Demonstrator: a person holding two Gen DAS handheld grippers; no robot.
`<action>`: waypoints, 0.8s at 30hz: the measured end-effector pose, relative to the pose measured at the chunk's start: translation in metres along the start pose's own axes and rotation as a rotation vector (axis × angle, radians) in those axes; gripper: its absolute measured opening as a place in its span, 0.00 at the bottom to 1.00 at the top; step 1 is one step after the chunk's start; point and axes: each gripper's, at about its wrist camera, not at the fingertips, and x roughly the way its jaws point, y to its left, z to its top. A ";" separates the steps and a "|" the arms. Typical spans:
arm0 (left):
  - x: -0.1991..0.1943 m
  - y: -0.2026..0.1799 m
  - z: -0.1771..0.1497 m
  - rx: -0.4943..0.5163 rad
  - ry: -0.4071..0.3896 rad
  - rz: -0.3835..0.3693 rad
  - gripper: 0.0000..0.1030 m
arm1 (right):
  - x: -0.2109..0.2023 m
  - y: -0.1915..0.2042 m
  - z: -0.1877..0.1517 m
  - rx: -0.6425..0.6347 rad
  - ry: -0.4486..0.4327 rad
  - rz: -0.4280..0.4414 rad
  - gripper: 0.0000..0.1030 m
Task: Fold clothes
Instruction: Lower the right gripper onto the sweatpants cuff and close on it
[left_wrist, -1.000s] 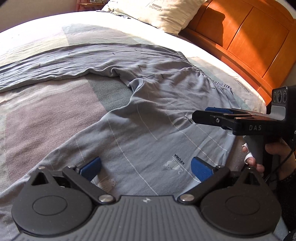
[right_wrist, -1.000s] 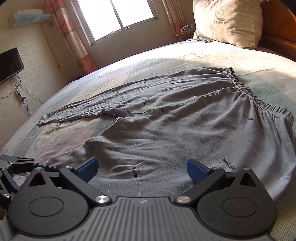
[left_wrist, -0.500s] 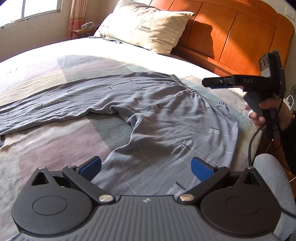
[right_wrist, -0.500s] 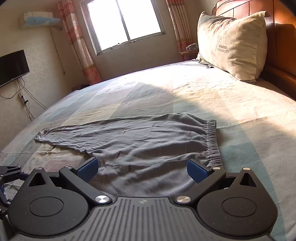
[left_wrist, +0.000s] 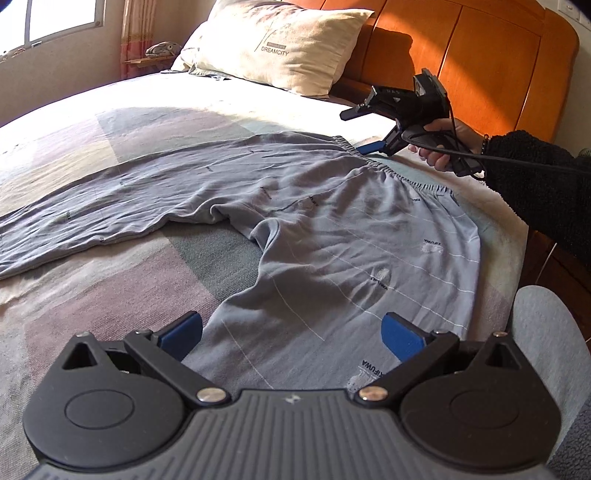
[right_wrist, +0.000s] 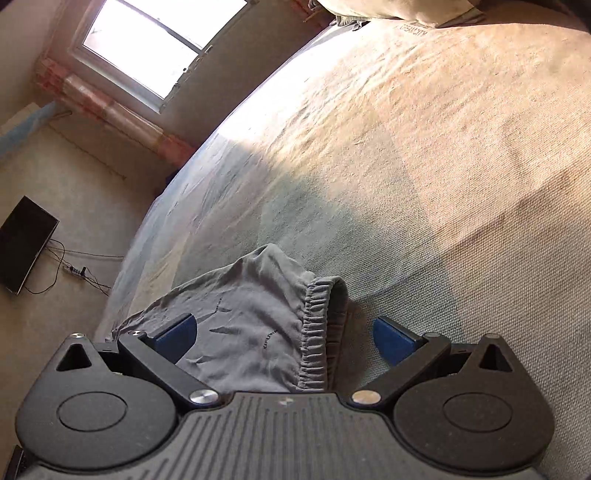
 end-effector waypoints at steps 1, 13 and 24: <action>0.001 0.000 0.001 -0.003 0.004 0.000 0.99 | 0.003 0.000 0.003 -0.008 -0.003 0.017 1.00; 0.009 -0.007 0.004 0.003 0.034 -0.006 0.99 | 0.035 0.001 0.019 -0.027 -0.001 0.079 1.00; 0.010 -0.008 0.004 -0.017 0.013 -0.022 0.99 | 0.023 -0.001 0.005 -0.003 -0.055 0.114 1.00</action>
